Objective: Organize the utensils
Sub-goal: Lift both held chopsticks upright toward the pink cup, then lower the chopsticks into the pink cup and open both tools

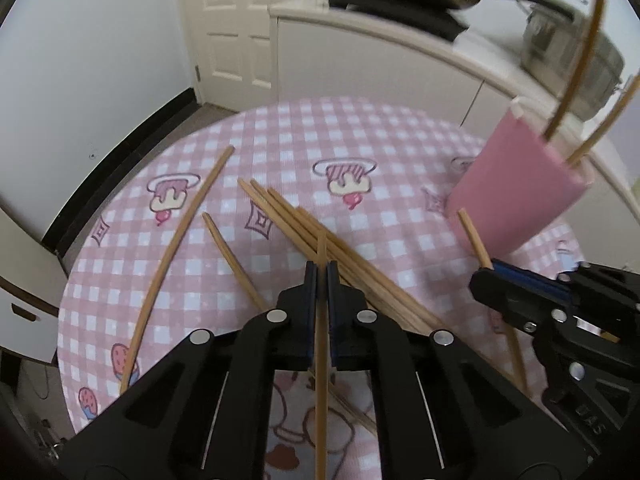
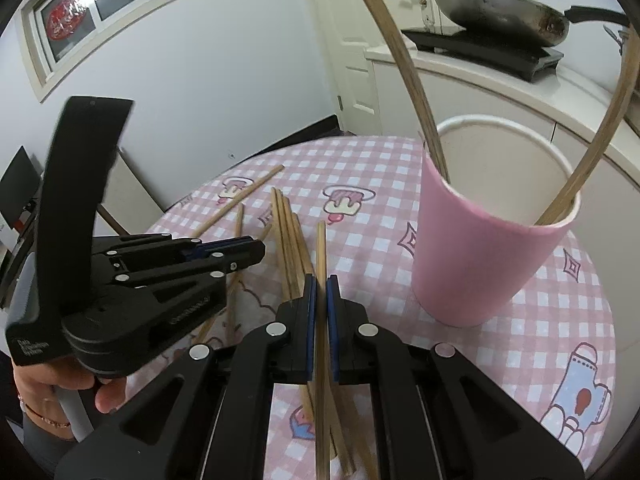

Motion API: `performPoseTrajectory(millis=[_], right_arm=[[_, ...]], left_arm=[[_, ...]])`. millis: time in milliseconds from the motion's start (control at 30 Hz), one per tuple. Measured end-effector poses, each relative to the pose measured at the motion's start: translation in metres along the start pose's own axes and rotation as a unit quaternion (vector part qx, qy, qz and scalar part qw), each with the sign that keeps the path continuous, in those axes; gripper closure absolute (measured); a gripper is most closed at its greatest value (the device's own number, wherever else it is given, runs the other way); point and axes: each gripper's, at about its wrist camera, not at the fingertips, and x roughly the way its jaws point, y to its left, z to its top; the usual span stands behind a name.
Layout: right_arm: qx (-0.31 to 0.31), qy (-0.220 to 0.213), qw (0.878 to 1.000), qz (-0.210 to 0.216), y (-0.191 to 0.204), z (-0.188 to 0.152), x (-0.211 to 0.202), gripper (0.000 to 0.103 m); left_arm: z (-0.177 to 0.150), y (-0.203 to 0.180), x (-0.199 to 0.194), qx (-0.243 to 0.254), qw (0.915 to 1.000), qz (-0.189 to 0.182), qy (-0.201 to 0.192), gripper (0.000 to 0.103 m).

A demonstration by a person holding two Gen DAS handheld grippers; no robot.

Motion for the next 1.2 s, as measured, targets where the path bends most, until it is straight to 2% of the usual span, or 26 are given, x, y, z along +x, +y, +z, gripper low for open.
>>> performPoseTrajectory(millis=[367,667,933,1200], right_arm=[[-0.036,-0.066,0.997,0.017,0.028,0.012,-0.076,0.099],[-0.066,-0.113,0.991,0.005,0.045,0.014,-0.137,0.099],[-0.085,-0.166,0.982,-0.032,0.040,0.030,-0.181,0.099],[-0.086,-0.201,0.973,-0.074,0.020,0.057,-0.202,0.099]], left_arm=[[0.004,-0.019,-0.104,0.019,0.9939,-0.036,-0.102,0.098],[-0.006,-0.052,-0.182,0.051,0.9794,-0.057,-0.187,0.098],[0.006,-0.079,-0.226,0.068,0.9648,-0.067,-0.245,0.098],[0.038,-0.102,-0.244,0.060,0.9507,-0.070,-0.296,0.098]])
